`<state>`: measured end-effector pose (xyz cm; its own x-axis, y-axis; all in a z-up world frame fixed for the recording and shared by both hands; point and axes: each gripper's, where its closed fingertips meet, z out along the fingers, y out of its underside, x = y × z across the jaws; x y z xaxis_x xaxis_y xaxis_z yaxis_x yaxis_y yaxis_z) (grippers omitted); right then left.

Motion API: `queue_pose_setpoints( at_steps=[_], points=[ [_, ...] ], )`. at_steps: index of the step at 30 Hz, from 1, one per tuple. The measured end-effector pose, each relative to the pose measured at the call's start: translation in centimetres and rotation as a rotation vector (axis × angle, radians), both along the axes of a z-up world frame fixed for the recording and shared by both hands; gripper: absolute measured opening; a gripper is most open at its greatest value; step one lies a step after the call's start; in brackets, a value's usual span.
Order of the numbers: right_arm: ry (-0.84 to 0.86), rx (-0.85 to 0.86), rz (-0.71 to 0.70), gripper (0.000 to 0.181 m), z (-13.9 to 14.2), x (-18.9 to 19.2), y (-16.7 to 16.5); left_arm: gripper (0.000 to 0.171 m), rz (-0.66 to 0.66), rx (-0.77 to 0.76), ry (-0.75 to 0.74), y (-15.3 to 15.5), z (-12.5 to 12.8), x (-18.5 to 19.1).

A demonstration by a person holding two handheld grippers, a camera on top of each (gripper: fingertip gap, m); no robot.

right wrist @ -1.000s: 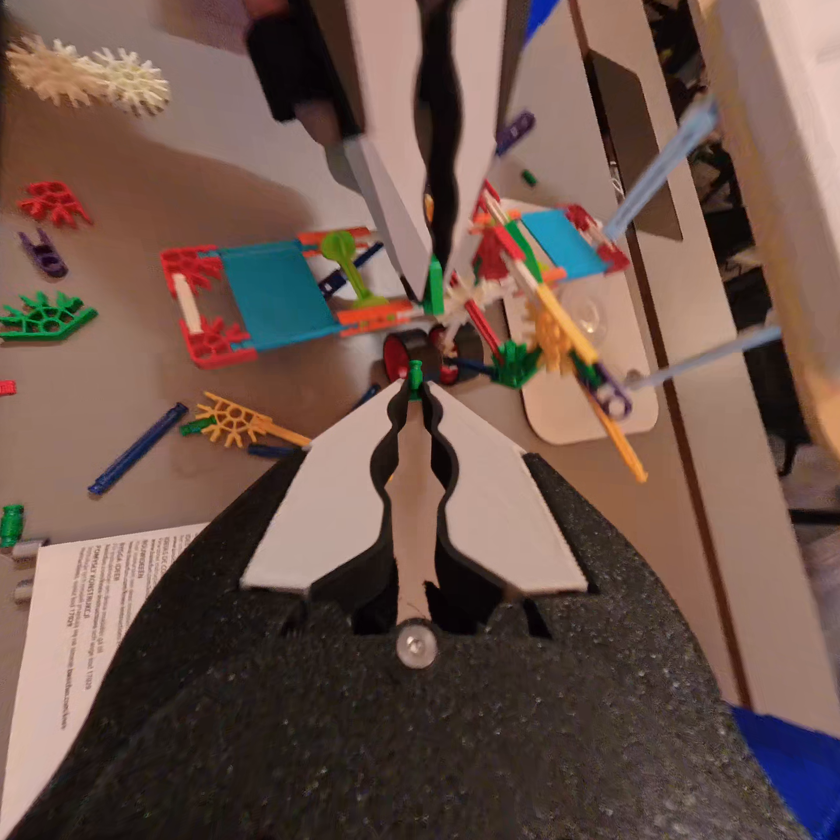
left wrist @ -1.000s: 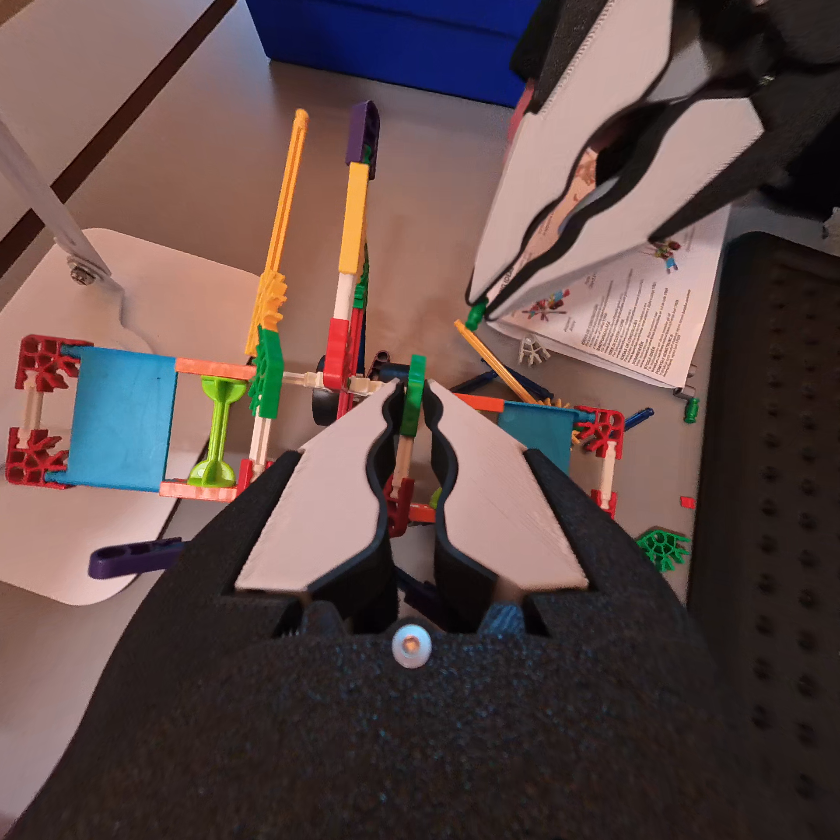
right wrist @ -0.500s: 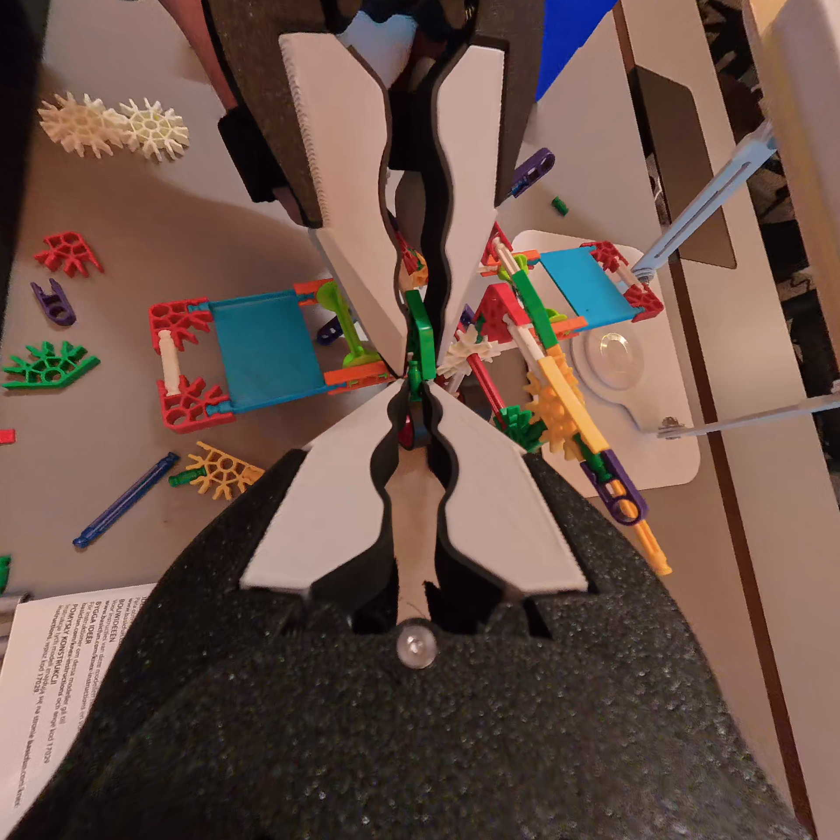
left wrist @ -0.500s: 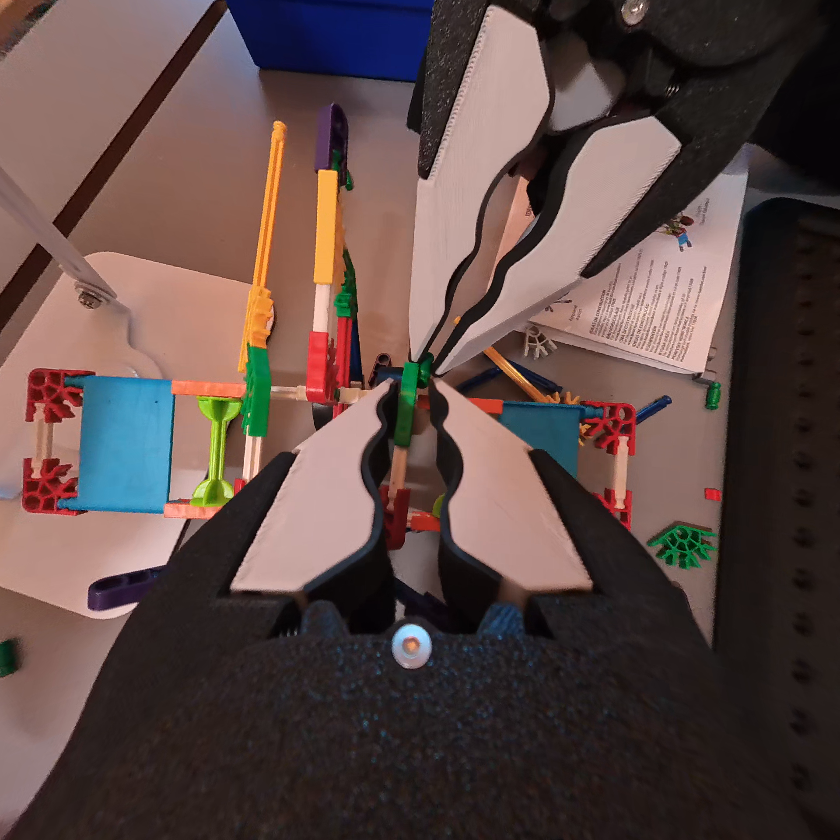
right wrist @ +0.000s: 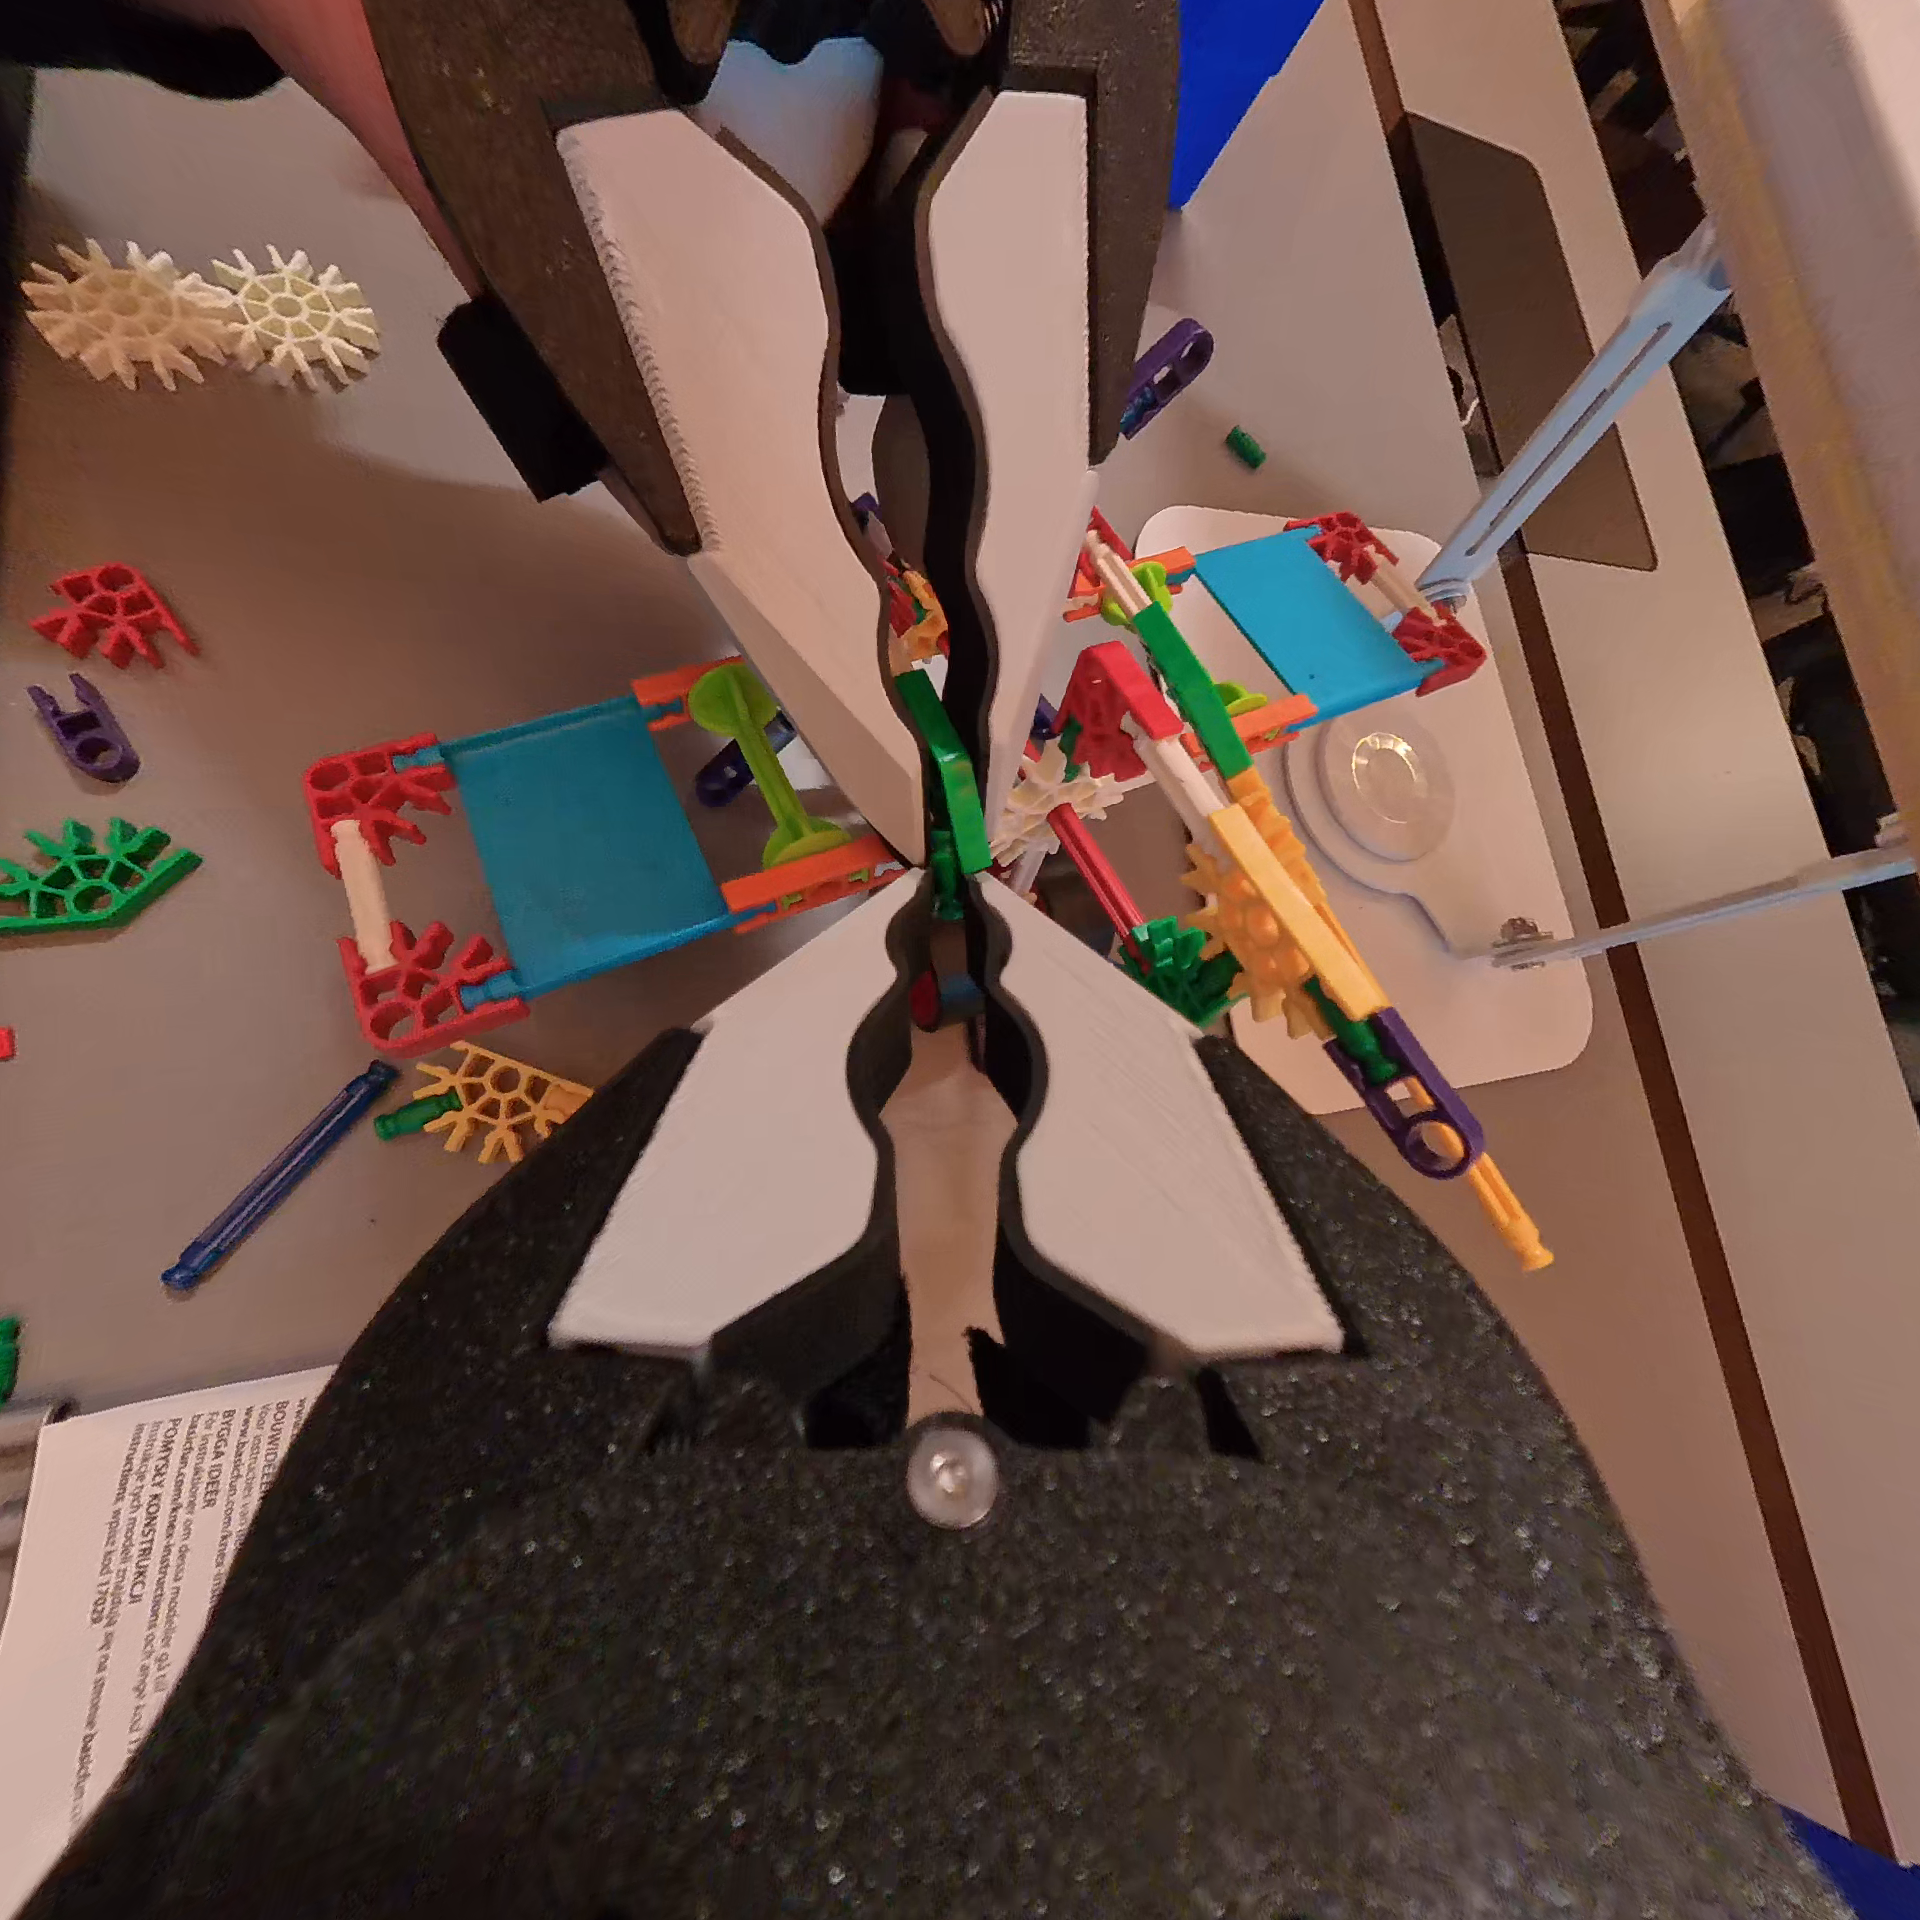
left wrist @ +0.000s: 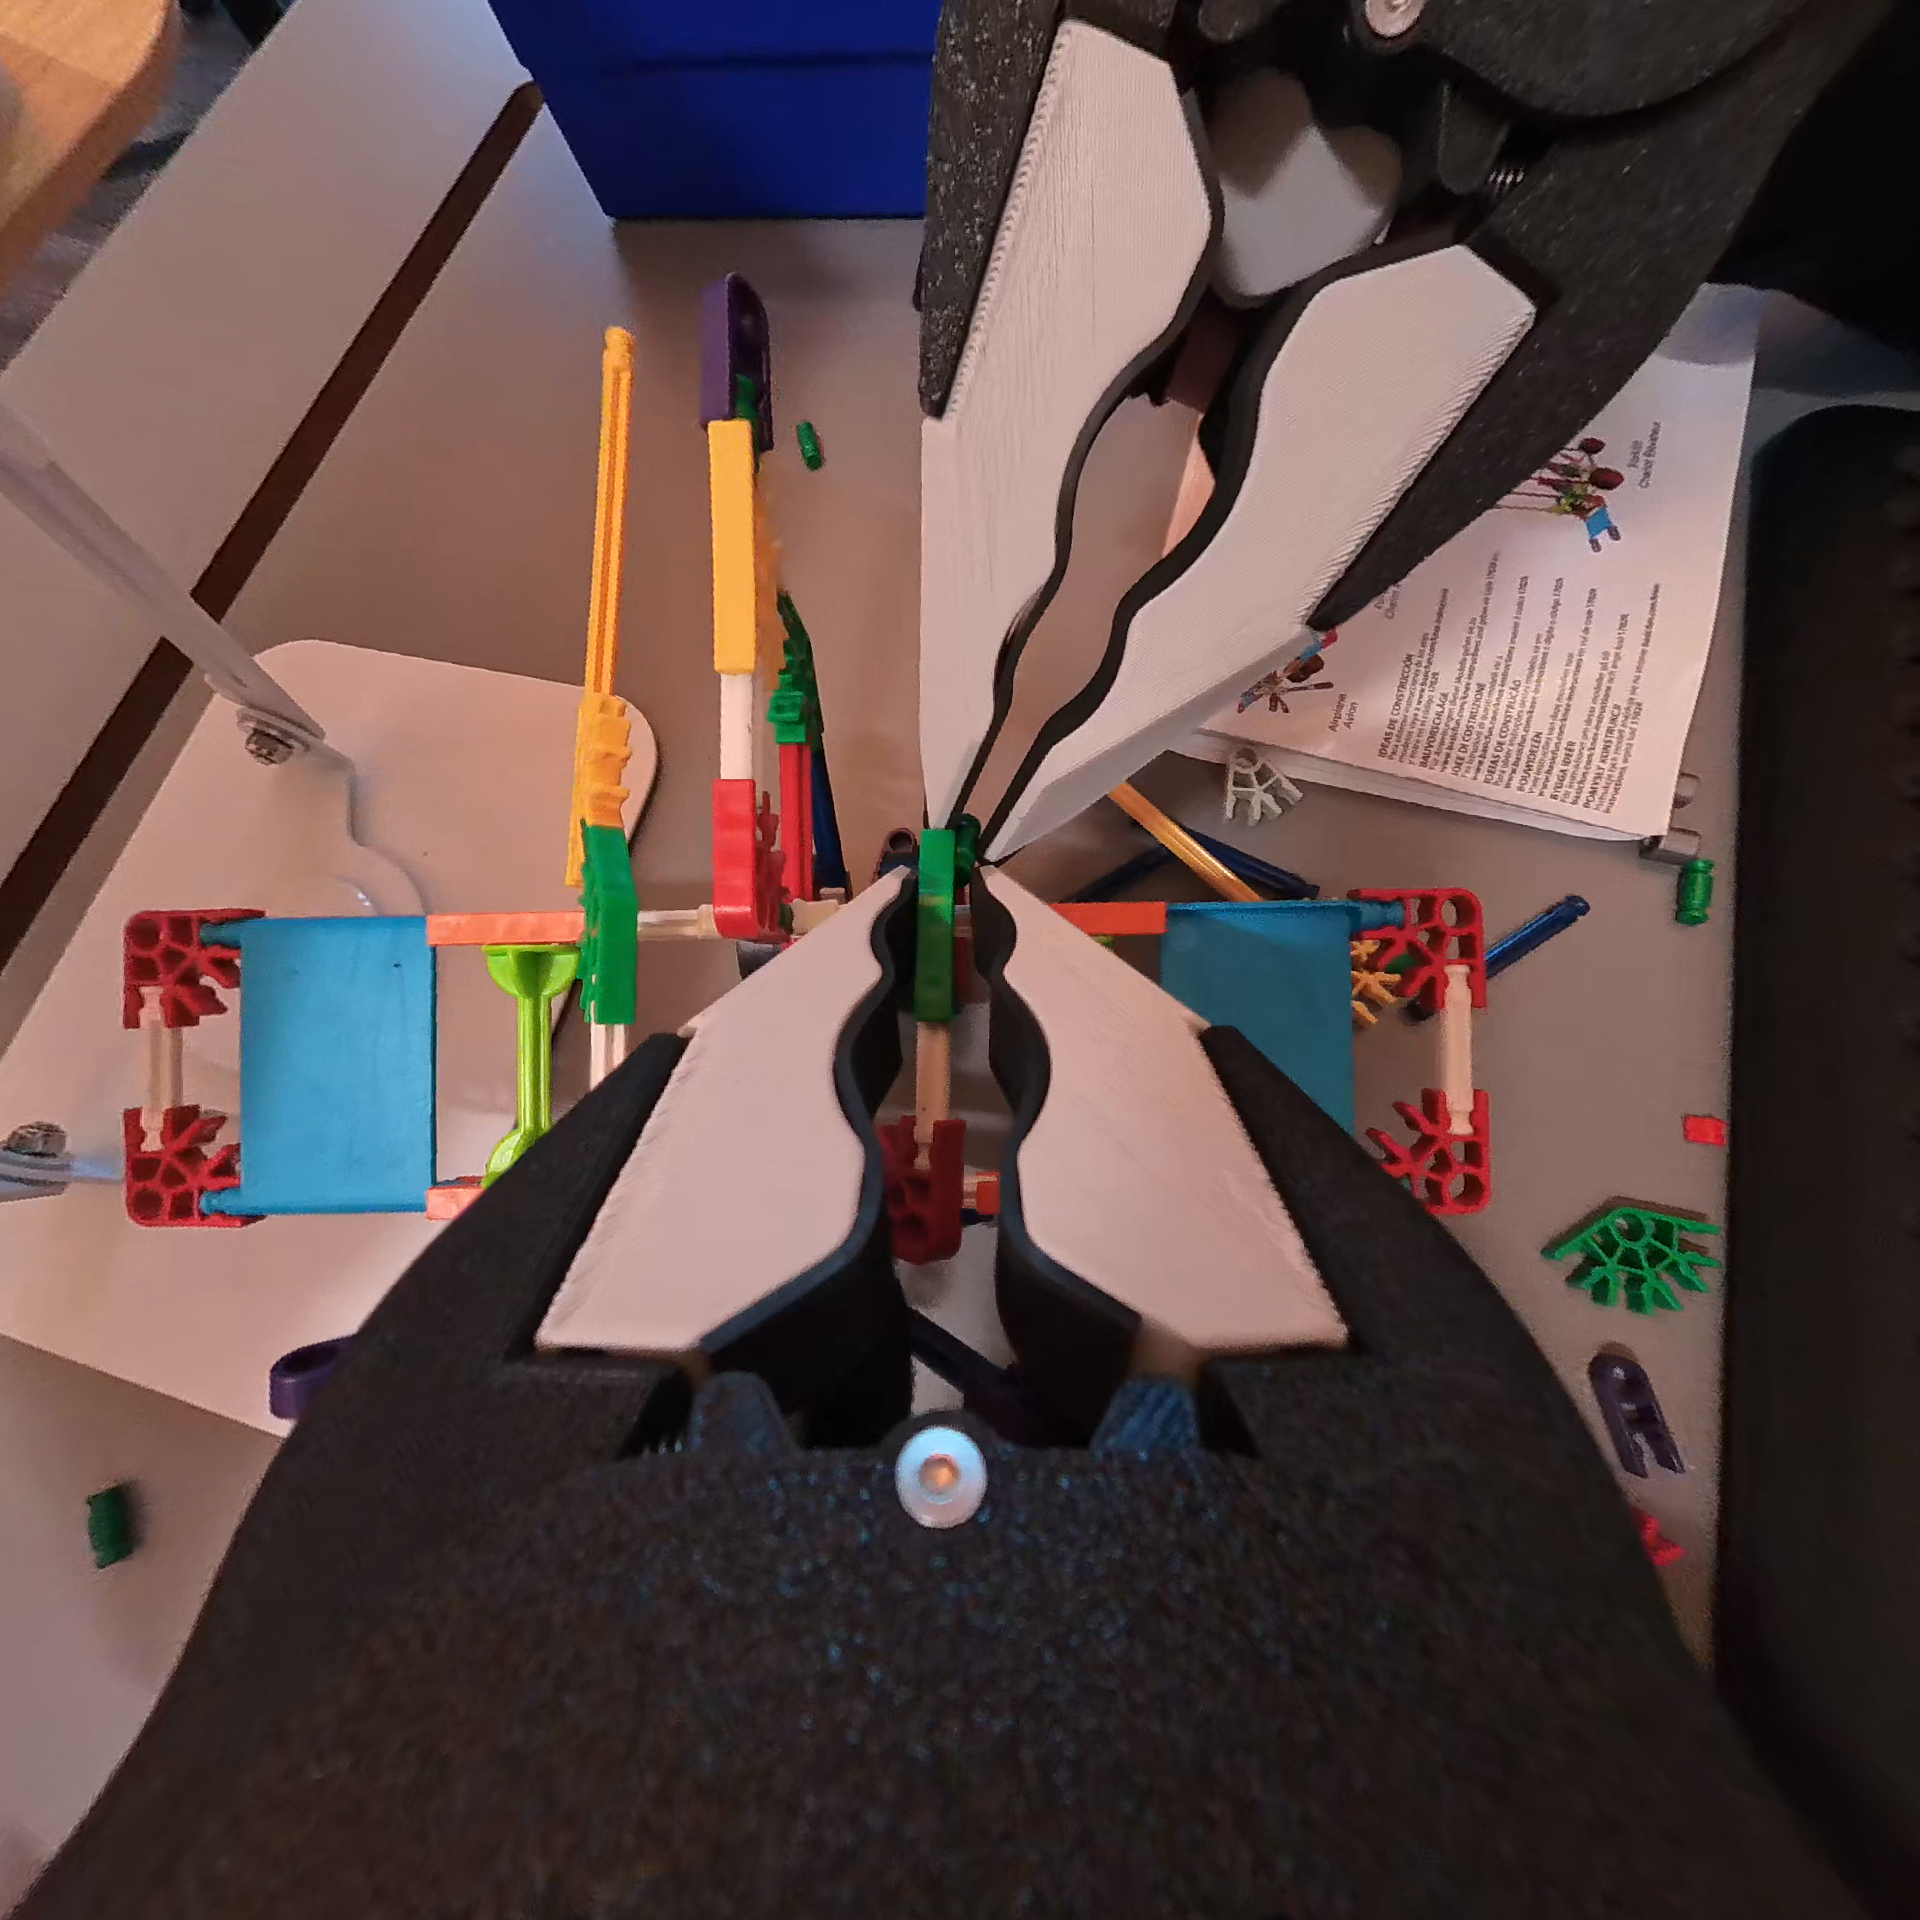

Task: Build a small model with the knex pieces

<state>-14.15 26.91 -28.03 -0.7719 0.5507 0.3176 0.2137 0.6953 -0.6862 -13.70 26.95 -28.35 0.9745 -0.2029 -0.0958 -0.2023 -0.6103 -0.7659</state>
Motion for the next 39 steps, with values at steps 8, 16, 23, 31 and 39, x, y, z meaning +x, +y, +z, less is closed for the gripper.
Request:
queue_pose_setpoints(
  at_steps=[8, 16, 23, 31, 39],
  points=[
    [0.011, 0.004, -0.01, 0.005, 0.1, 0.0, 0.0, 0.007, -0.02, 0.008, 0.063, 0.0, 0.0, 0.0],
    [0.006, 0.032, -0.012, 0.016, -0.2, 0.3, 0.2, 0.006, -0.068, -0.017, 0.145, 0.0, -0.4, 0.6],
    [0.064, 0.113, 0.076, 0.009, -0.4, 0.9, -0.5, 0.005, -0.119, -0.023, 0.221, -0.3, -0.5, 1.1],
    [0.058, 0.132, 0.078, 0.002, -0.6, 0.8, -0.8, 0.001, -0.131, -0.054, 0.287, -0.4, -0.8, 1.1],
    [0.059, 0.135, 0.053, 0.023, 1.1, 2.6, 1.4, 0.006, -0.114, -0.037, 0.204, -1.2, 0.0, 0.3]
  ],
)
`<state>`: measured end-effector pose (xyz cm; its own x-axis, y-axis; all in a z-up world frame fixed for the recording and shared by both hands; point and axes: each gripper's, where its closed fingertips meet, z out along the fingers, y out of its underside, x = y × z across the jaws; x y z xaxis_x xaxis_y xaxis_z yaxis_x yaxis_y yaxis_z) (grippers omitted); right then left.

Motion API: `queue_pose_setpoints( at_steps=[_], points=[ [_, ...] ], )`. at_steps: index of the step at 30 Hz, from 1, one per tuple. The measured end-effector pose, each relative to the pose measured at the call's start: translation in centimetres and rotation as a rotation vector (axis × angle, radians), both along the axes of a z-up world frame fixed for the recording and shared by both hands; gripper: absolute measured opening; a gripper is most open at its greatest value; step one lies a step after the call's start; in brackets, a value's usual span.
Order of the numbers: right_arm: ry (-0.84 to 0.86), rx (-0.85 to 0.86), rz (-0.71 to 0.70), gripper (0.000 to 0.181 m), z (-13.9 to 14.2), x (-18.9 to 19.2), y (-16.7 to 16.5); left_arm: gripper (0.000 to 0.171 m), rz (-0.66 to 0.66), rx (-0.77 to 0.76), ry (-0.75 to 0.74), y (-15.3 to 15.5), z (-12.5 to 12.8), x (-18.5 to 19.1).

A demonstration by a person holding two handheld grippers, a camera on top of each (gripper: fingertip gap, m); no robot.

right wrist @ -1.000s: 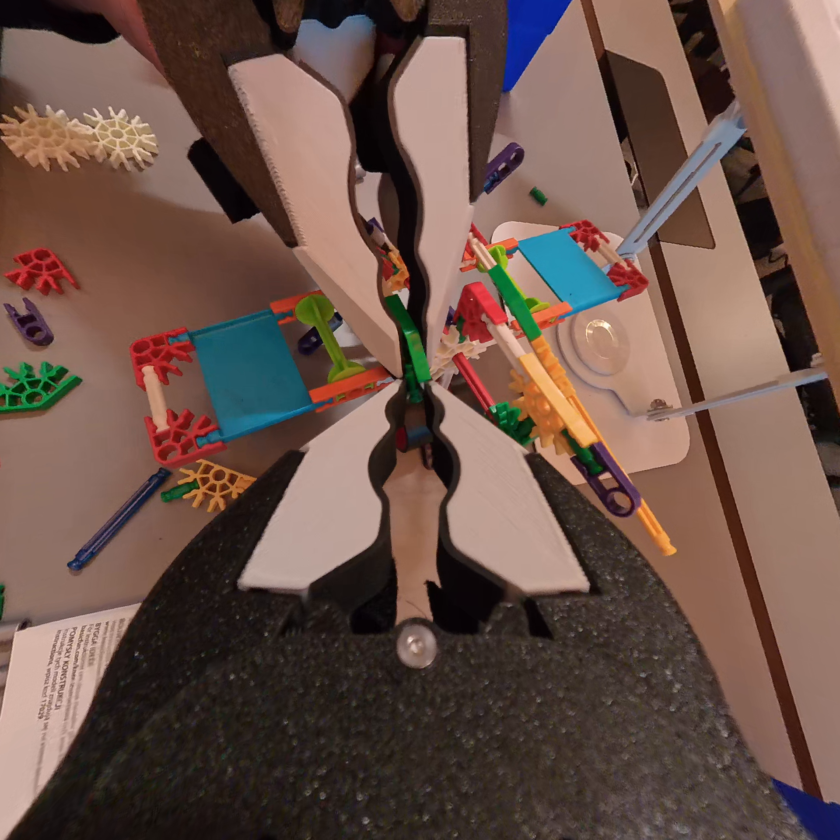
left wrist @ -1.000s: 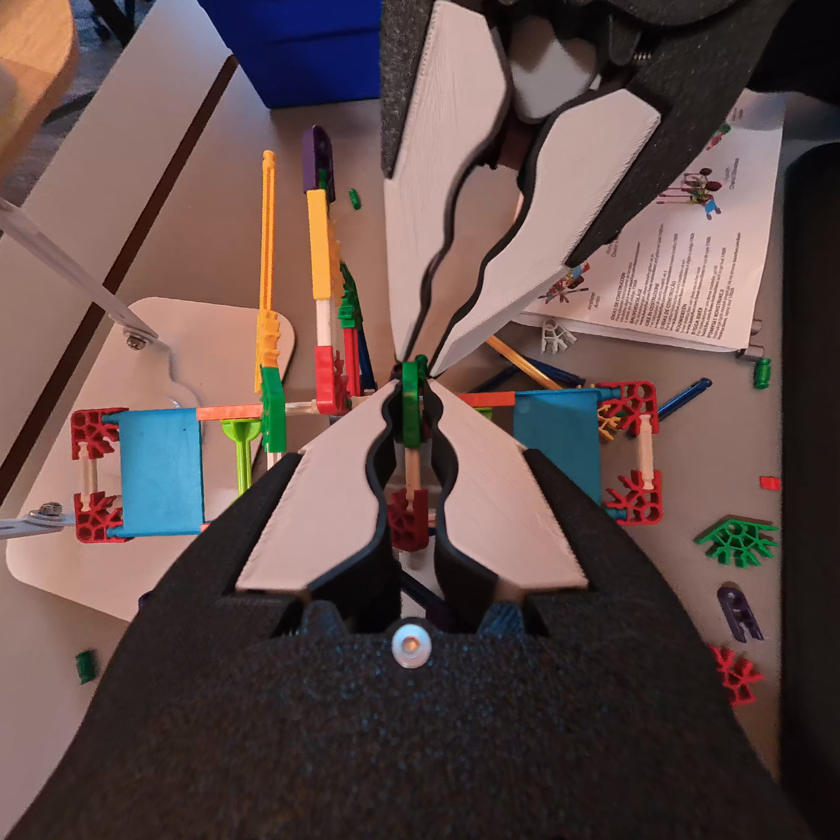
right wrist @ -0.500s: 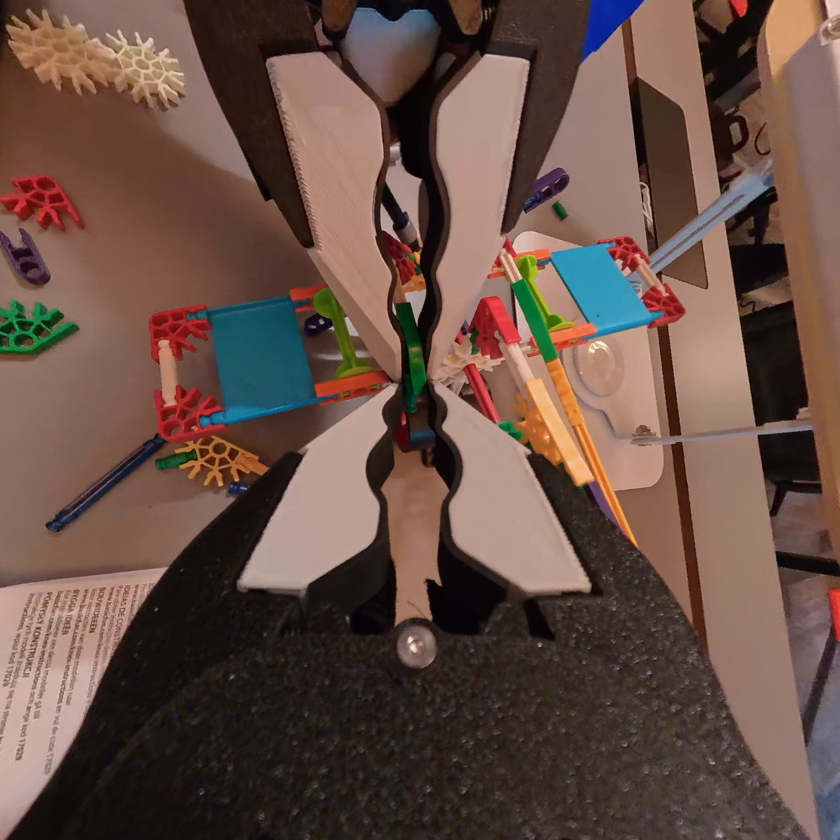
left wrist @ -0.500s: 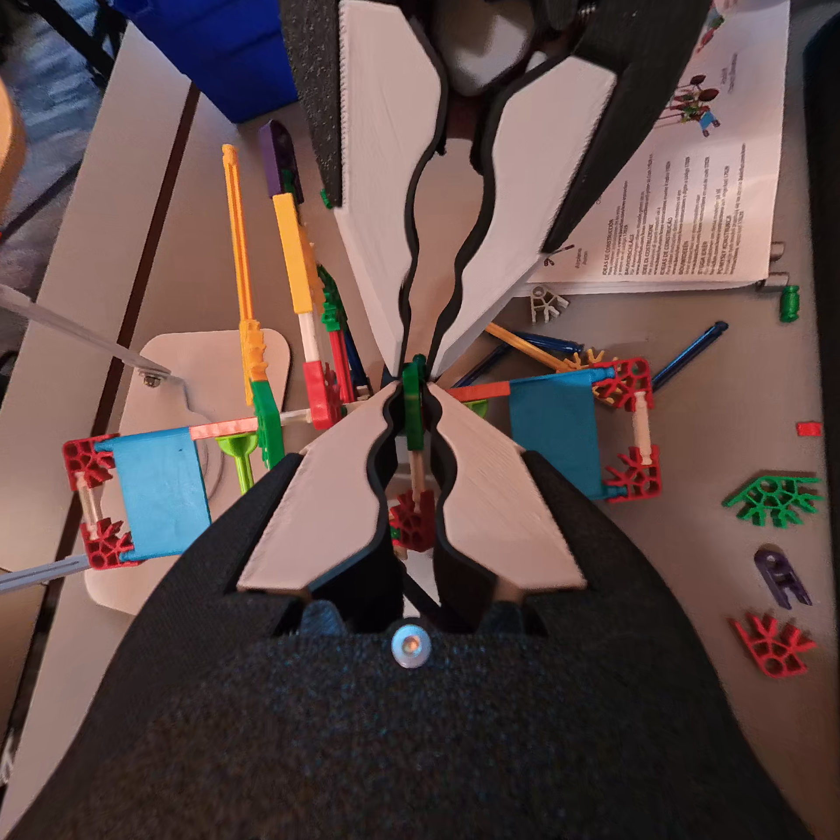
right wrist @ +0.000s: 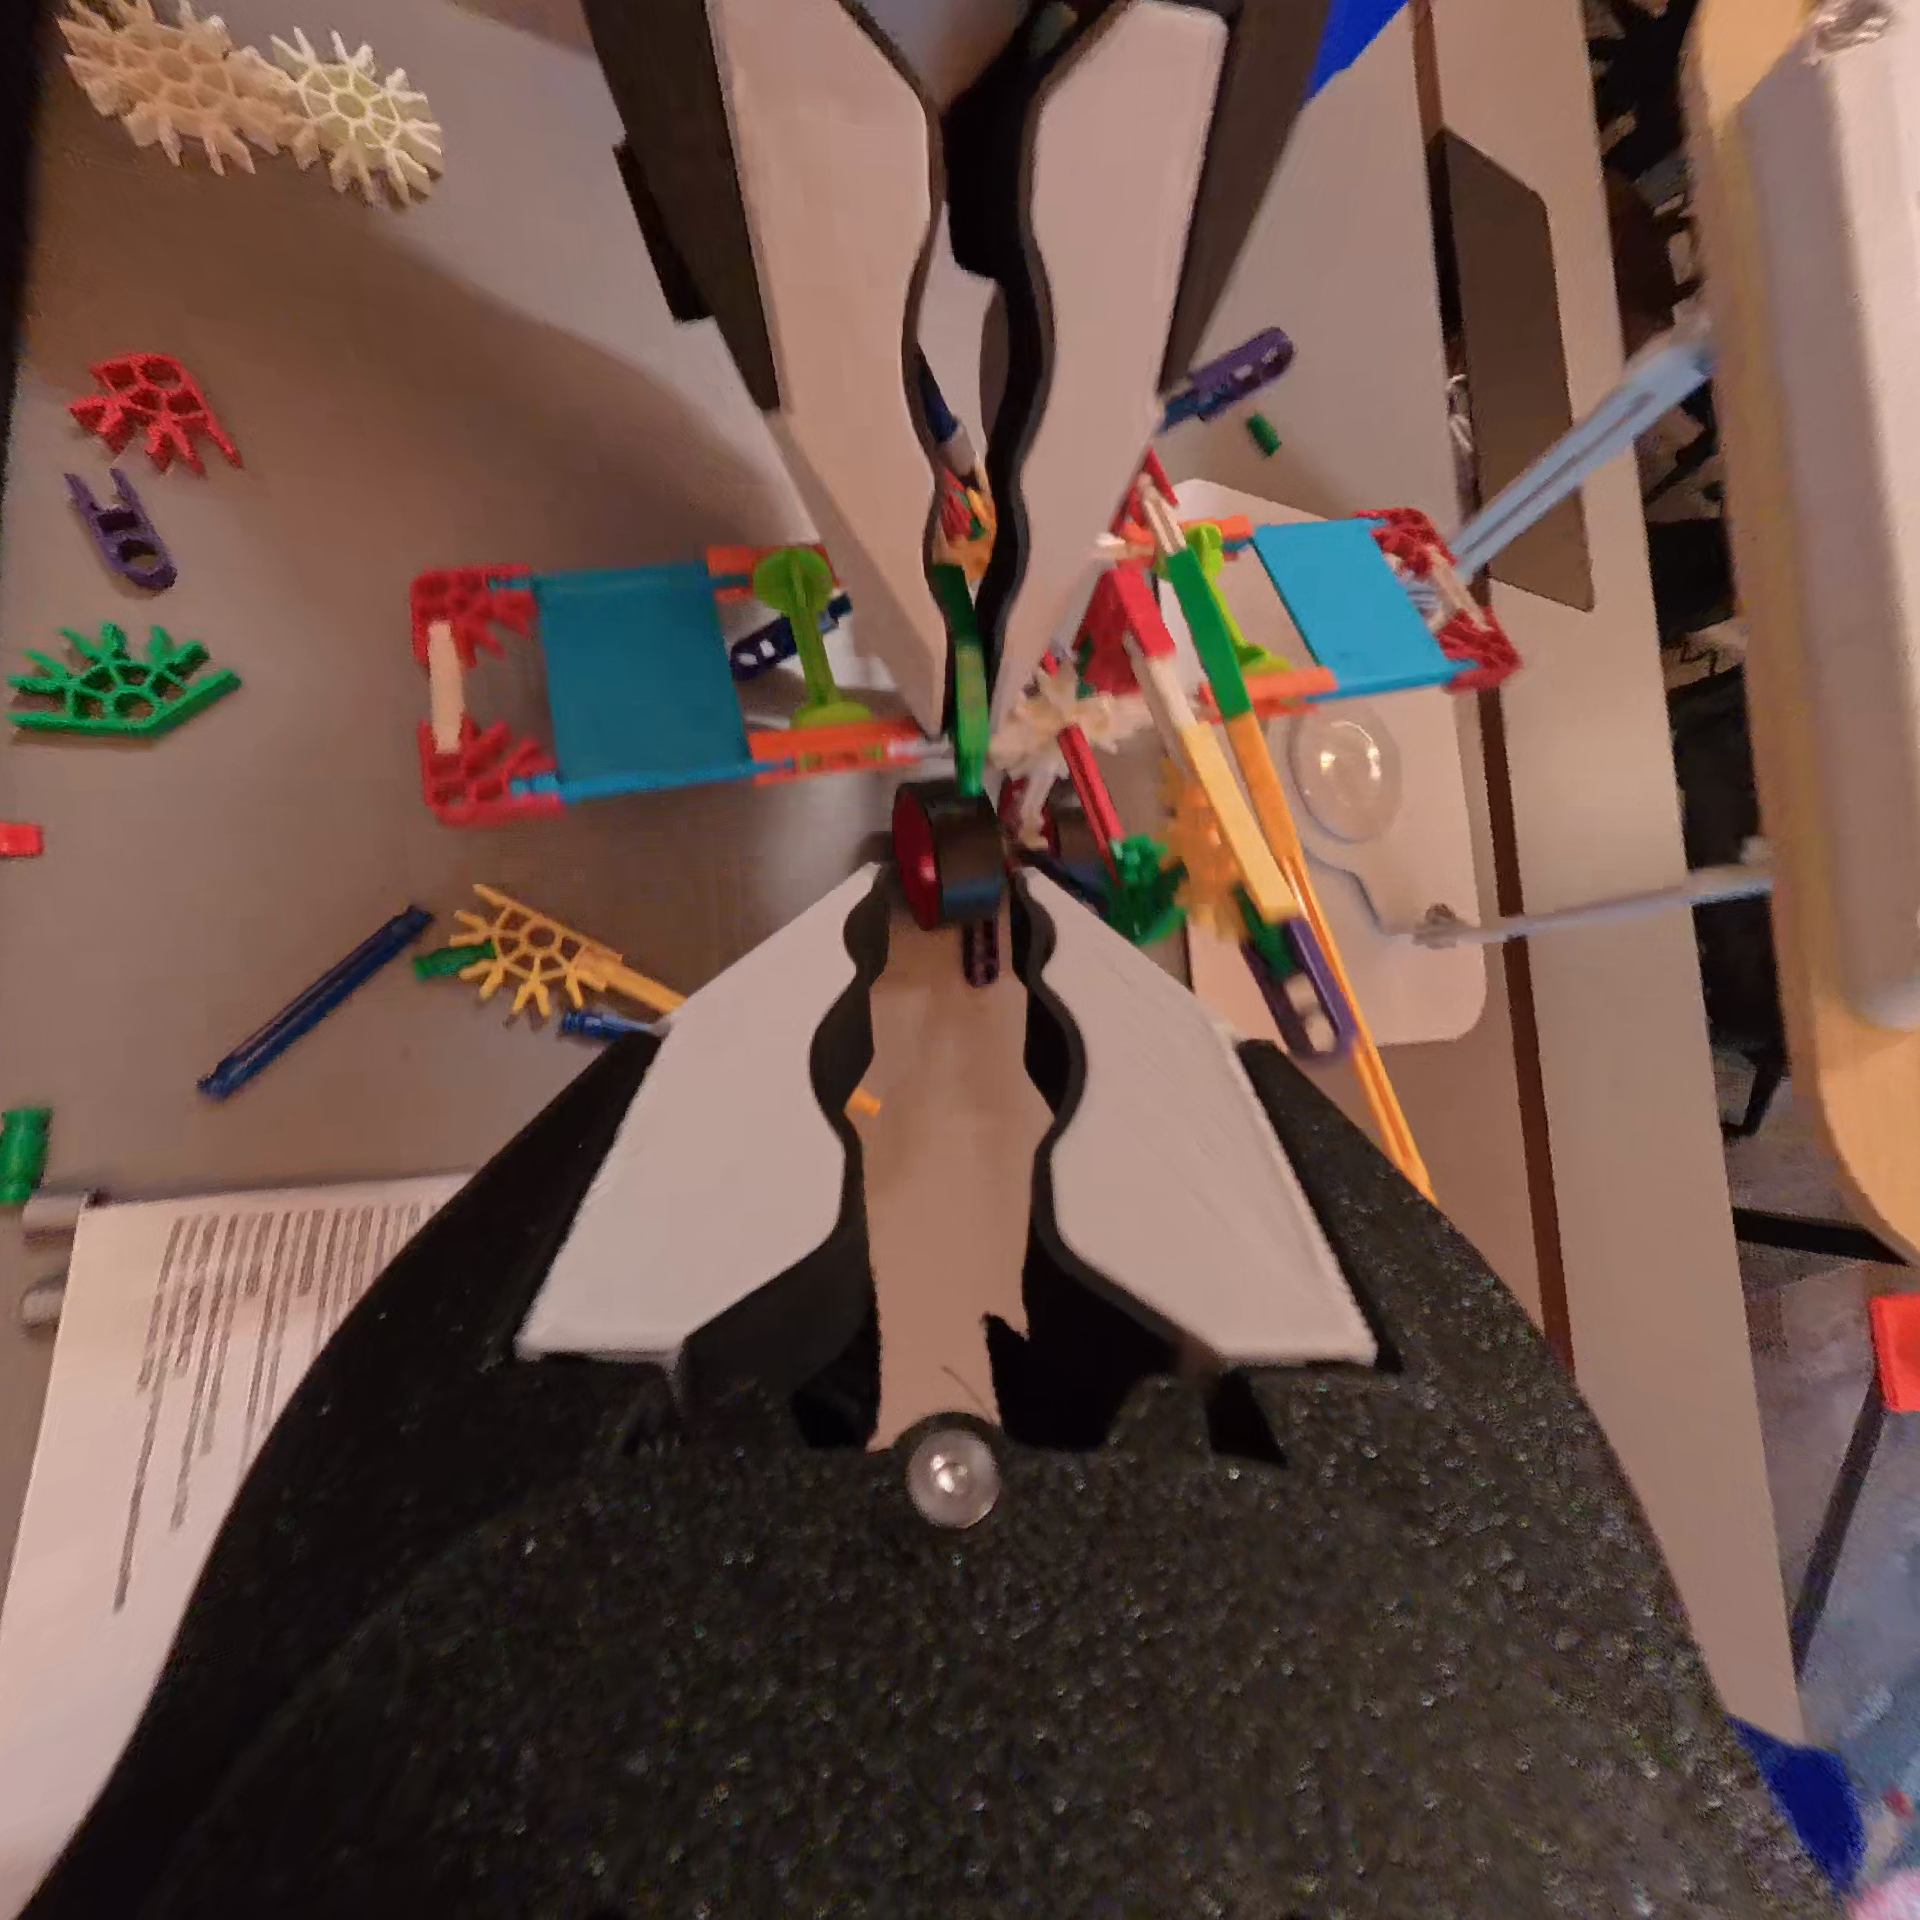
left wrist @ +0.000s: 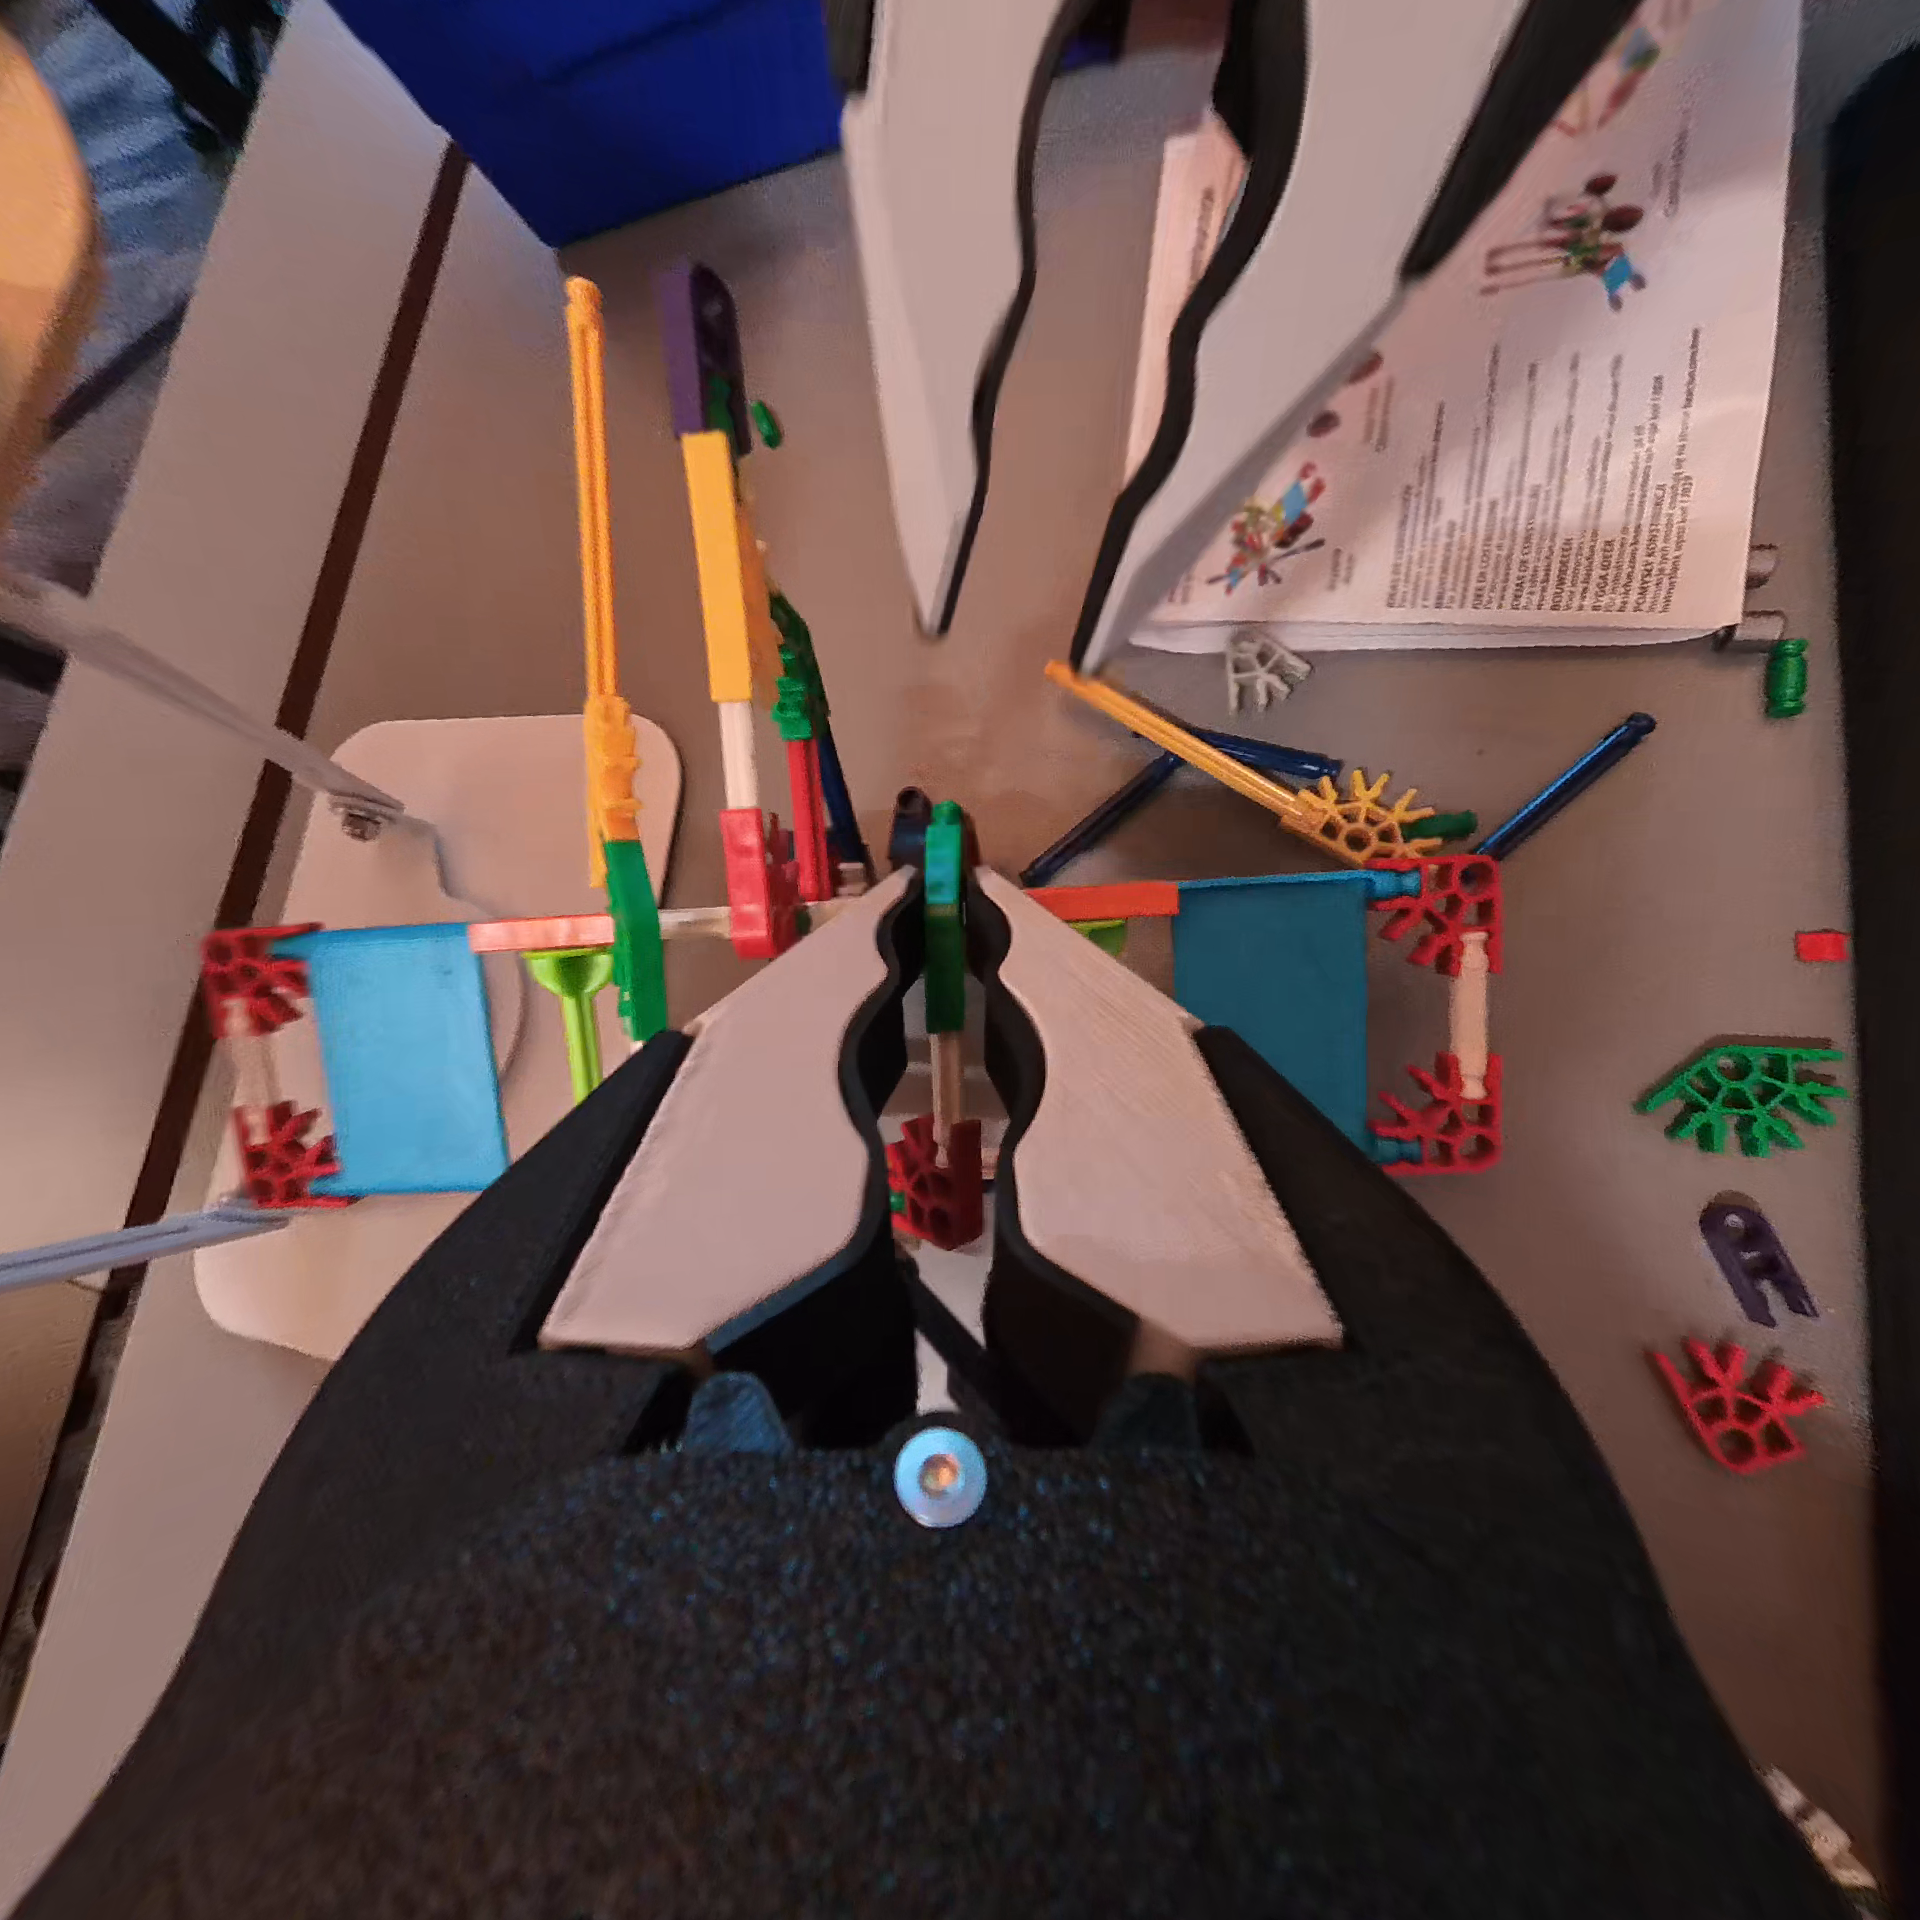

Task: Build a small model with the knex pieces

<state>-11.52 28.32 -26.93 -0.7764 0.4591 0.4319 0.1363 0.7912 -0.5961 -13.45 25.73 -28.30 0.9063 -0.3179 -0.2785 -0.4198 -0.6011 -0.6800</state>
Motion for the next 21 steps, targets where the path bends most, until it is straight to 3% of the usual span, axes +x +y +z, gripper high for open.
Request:
queue_pose_setpoints(
  at_steps=[5, 21],
  points=[
    [0.047, -0.148, -0.064, 0.016, 1.9, 0.7, 3.2, 0.008, 0.008, -0.001, -0.075, -1.0, 0.5, -0.4],
    [-0.006, -0.182, -0.075, 0.014, -0.3, 1.9, 5.1, 0.022, 0.001, -0.015, -0.054, -2.4, 0.8, -0.5]
  ],
)
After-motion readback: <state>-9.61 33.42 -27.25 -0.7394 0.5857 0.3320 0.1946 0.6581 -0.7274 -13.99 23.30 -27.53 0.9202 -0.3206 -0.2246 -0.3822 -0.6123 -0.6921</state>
